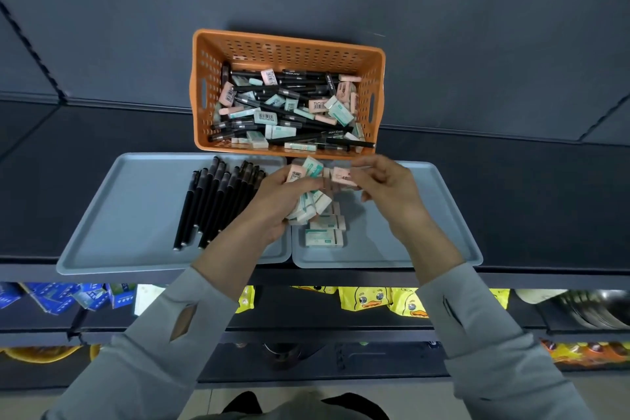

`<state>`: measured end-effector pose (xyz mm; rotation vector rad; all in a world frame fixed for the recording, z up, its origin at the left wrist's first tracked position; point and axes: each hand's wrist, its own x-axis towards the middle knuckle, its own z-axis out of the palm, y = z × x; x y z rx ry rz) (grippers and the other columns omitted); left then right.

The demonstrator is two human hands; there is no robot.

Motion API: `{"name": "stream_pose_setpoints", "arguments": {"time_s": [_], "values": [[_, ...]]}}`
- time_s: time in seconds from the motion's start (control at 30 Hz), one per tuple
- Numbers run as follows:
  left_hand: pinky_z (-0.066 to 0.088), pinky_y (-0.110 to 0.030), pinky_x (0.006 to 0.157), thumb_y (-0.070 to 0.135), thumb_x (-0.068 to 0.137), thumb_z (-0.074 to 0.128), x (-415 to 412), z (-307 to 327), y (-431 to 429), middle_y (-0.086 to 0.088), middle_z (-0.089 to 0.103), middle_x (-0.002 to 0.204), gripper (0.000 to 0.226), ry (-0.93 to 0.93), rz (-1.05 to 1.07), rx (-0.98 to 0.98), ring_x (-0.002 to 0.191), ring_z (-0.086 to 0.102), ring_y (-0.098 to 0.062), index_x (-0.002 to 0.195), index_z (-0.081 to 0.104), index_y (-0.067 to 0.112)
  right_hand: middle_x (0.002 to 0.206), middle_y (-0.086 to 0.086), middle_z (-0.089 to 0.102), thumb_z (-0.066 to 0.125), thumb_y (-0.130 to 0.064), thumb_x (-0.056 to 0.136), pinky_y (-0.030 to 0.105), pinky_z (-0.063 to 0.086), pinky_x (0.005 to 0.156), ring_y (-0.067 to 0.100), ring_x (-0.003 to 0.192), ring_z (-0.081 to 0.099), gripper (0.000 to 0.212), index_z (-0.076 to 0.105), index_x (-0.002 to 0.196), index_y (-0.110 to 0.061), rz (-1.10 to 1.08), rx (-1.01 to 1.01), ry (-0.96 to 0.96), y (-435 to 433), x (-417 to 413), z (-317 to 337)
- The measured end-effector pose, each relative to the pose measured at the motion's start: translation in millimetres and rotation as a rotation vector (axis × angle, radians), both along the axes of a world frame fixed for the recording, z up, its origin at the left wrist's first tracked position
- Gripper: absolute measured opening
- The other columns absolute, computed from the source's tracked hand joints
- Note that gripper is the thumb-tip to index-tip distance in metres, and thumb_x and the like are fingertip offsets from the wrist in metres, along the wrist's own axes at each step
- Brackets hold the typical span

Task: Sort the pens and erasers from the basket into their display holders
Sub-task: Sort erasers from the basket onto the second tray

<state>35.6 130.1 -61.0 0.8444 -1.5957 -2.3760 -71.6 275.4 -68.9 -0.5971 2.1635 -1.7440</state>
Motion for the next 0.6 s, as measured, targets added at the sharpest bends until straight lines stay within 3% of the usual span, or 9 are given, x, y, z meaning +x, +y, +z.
{"name": "stream_pose_setpoints", "arguments": {"time_s": [0.07,0.17,0.23,0.3,0.43,0.53,0.6], "values": [[0.05,-0.025,0.045,0.006,0.081,0.074,-1.1,1.0,-0.6,-0.004,0.072,0.073,0.024,0.005,0.006,0.028,0.06,0.068,-0.015,0.103,0.065,0.009,0.089,0.004,0.071,0.062,-0.006,0.094,0.019,0.047,0.057,0.004,0.061,0.055,0.013,0.068,0.092,-0.017,-0.156,0.09,0.074,17.7,-15.7,-5.2],[0.049,-0.023,0.044,0.005,0.085,0.069,-4.6,4.0,-1.0,-0.001,0.071,0.066,0.021,-0.006,0.006,0.08,0.056,0.066,-0.012,0.105,0.065,0.008,0.094,0.001,0.072,0.062,-0.011,0.094,0.035,0.055,0.077,0.012,0.075,0.063,0.015,0.071,0.089,-0.022,-0.319,0.307,0.204,50.1,-40.8,-14.6],[0.048,-0.022,0.043,0.005,0.087,0.067,-8.7,6.6,1.5,-0.002,0.07,0.064,0.018,-0.008,-0.004,0.109,0.055,0.065,-0.013,0.105,0.064,0.007,0.093,-0.002,0.072,0.064,-0.014,0.093,0.039,0.055,0.084,0.015,0.081,0.063,0.016,0.072,0.086,-0.026,-0.285,0.401,0.189,63.6,-47.0,-18.0],[0.048,-0.023,0.043,0.005,0.087,0.067,-12.8,7.7,5.2,-0.005,0.069,0.068,0.018,-0.004,-0.02,0.13,0.058,0.063,-0.016,0.105,0.064,0.006,0.096,0.0,0.074,0.066,-0.014,0.091,0.033,0.054,0.082,0.013,0.08,0.063,0.015,0.074,0.087,-0.026,-0.221,0.476,0.188,69.6,-46.6,-21.0],[0.049,-0.024,0.046,0.009,0.086,0.068,-16.3,7.7,14.7,-0.006,0.069,0.074,0.023,-0.018,-0.095,0.095,0.059,0.063,-0.015,0.108,0.064,0.005,0.098,0.004,0.071,0.07,-0.019,0.088,0.03,0.05,0.078,0.021,0.085,0.064,0.01,0.076,0.094,-0.015,-0.106,0.558,0.432,69.6,-40.8,-16.3],[0.049,-0.024,0.044,0.007,0.087,0.067,-18.4,5.3,22.3,-0.009,0.067,0.077,0.021,-0.011,-0.132,0.056,0.056,0.062,-0.016,0.107,0.064,0.002,0.099,0.002,0.067,0.076,-0.02,0.083,0.026,0.046,0.079,0.018,0.088,0.062,0.014,0.077,0.097,-0.019,0.039,0.613,0.527,69.4,-42.4,-19.5],[0.048,-0.024,0.044,0.006,0.087,0.066,-21.0,2.7,26.8,-0.011,0.066,0.078,0.021,-0.01,-0.143,0.03,0.057,0.062,-0.018,0.107,0.064,0.003,0.098,0.003,0.067,0.076,-0.017,0.082,0.028,0.047,0.08,0.02,0.088,0.062,0.013,0.077,0.095,-0.019,-0.005,0.635,0.561,75.1,-53.2,-22.1]]}}
